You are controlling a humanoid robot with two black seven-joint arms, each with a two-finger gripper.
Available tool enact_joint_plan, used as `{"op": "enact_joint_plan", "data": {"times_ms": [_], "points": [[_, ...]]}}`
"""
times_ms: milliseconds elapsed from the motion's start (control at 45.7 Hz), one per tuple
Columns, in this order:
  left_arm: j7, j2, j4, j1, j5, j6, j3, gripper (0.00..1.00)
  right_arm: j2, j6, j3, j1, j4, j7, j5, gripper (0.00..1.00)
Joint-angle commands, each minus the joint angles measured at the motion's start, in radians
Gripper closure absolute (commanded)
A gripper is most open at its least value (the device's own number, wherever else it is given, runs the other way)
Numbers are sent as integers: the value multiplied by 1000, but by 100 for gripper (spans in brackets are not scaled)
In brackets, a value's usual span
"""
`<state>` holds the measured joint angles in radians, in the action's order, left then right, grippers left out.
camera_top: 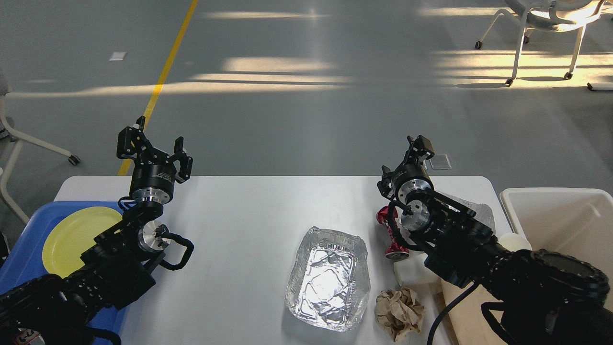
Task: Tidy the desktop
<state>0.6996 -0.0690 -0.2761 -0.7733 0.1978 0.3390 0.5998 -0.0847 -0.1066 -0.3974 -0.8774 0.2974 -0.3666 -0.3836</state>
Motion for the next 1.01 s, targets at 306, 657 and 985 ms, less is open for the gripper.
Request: {"op": "enact_joint_plan", "data": {"times_ms": [306,657,985], "points": [[1,0,0,0,0,0,0,3,-3,1,-12,-5,11,15,-3,0],[1,0,0,0,0,0,0,3,95,2,-37,-115,17,15,-23,0],[1,0,0,0,0,0,0,3,100,85,-66,-138,8,5,-21,0]]}}
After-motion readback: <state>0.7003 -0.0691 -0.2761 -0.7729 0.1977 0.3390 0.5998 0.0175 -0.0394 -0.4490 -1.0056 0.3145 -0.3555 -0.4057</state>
